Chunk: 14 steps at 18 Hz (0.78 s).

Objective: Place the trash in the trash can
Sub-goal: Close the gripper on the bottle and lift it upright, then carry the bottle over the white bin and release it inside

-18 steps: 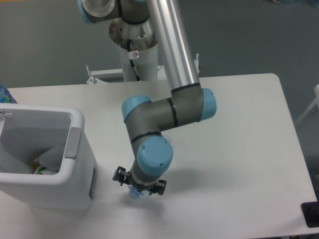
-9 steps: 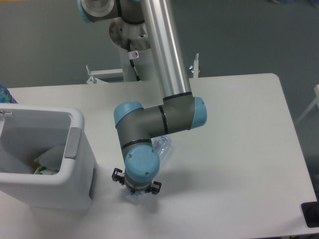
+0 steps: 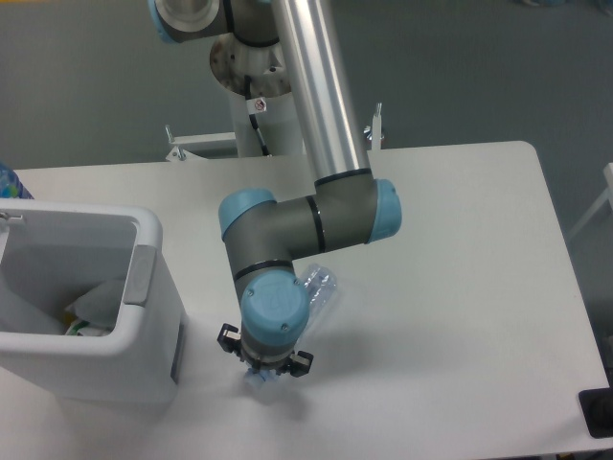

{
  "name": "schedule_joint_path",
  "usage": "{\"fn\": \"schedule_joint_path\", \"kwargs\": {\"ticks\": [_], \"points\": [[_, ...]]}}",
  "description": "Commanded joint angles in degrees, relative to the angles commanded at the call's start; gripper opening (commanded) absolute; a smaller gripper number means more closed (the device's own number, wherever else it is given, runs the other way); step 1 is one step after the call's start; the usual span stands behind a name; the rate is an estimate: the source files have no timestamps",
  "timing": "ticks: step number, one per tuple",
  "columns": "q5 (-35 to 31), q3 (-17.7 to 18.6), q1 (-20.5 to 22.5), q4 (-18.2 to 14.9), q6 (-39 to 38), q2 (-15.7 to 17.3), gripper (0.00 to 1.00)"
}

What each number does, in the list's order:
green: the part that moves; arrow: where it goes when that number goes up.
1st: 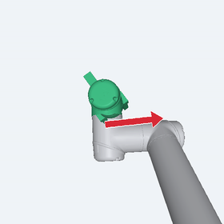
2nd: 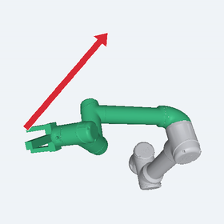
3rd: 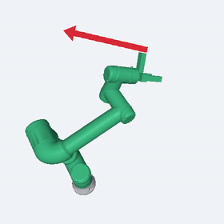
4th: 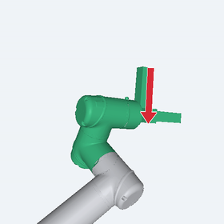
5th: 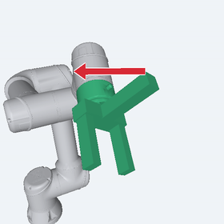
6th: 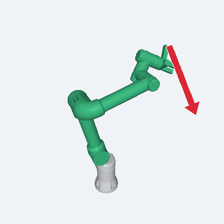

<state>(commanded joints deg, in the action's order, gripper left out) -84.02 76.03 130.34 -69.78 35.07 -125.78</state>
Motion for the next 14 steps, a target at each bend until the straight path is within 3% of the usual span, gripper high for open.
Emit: {"fn": "schedule_joint_path", "kwargs": {"ticks": [6, 14], "points": [[8.8, -2.5, 4.3, 0.3, 0.1, 4.1, 0.28], [28.4, -2.8, 9.8, 6.5, -0.3, 12.2, 0.28]]}}
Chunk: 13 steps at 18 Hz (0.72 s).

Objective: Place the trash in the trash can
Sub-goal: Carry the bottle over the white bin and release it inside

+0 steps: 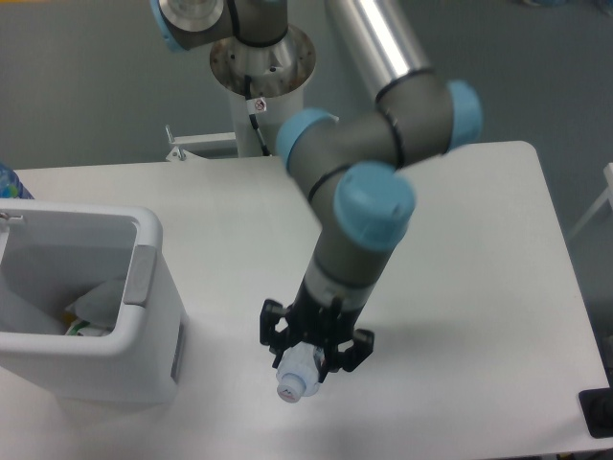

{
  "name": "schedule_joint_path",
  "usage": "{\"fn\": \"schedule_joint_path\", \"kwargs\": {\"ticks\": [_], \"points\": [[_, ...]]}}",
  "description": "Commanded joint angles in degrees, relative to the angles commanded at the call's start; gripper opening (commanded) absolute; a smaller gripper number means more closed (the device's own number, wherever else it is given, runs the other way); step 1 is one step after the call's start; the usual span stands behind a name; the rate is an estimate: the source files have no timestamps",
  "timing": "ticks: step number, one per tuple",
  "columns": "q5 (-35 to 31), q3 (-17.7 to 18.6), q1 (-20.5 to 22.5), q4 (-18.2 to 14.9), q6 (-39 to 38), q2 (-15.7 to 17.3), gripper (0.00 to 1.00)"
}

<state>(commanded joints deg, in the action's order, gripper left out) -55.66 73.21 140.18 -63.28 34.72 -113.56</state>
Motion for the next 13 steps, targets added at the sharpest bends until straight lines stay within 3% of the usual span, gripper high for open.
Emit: {"fn": "schedule_joint_path", "kwargs": {"ticks": [13], "points": [[27.6, -3.3, -0.4, 1.4, -3.7, 9.4, 0.27]]}}
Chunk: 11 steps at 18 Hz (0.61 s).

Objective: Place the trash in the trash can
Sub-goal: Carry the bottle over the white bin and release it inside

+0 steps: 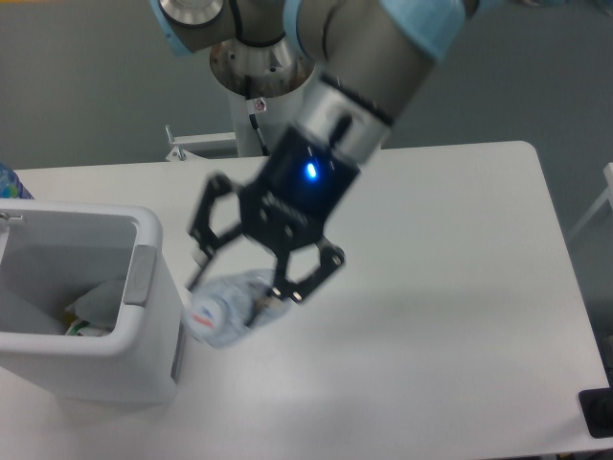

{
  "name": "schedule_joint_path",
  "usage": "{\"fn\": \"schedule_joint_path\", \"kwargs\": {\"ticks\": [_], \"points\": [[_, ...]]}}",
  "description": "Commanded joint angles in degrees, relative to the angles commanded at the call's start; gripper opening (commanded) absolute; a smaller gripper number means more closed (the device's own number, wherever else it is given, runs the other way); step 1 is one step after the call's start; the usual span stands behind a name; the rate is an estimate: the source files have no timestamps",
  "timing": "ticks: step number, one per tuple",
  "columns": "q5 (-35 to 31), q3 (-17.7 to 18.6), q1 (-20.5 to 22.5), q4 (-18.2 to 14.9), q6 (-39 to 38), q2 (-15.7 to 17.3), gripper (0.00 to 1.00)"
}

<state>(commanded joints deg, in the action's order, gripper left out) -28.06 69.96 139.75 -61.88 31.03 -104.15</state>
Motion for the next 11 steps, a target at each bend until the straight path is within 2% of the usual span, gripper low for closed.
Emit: {"fn": "schedule_joint_path", "kwargs": {"ticks": [3, 5, 7, 11], "points": [[3.1, 0.4, -1.6, 0.1, 0.1, 0.2, 0.27], [3.1, 0.8, -4.6, 0.5, 0.1, 0.1, 0.27], [3.2, 1.3, -5.3, 1.8, 0.0, 0.2, 0.28], [3.2, 2.5, -8.9, 2.1, -0.1, 0.4, 0.28]]}}
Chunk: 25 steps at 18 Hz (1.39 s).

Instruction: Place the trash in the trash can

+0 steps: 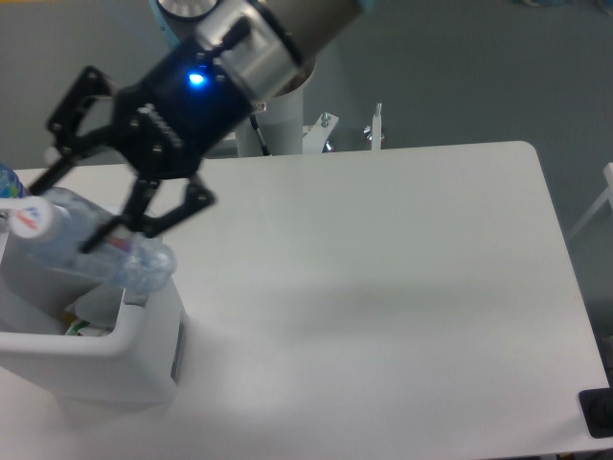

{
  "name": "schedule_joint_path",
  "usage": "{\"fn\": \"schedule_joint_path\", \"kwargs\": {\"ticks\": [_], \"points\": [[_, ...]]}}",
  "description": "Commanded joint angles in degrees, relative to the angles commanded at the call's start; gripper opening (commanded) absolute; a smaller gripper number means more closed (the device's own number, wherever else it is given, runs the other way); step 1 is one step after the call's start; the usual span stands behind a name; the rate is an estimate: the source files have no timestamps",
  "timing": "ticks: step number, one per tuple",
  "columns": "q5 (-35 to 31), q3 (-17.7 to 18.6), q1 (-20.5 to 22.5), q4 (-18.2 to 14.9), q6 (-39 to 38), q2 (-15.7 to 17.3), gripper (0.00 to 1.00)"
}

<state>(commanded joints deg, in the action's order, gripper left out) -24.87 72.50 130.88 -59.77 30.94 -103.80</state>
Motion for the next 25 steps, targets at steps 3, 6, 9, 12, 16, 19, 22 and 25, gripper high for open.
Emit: {"fn": "schedule_joint_path", "kwargs": {"ticks": [3, 6, 9, 12, 16, 19, 22, 25], "points": [[0.0, 2.7, -1.2, 0.2, 0.4, 0.4, 0.38], [0.0, 6.0, -1.3, 4.0, 0.4, 0.5, 0.70], [-0.1, 7.5, -1.3, 5.7, 0.1, 1.1, 1.00], [-0.4, 8.1, -1.2, 5.8, 0.1, 1.2, 1.00], [-0.7, 8.7, 1.7, 5.8, 0.1, 1.1, 1.00], [-3.8, 9.1, 6.8, 6.3, 0.7, 1.0, 1.00], [-10.2, 9.8, 11.9, 6.3, 1.8, -0.2, 1.00], [-15.7, 12.9, 16.1, 6.3, 6.2, -1.4, 1.00]]}}
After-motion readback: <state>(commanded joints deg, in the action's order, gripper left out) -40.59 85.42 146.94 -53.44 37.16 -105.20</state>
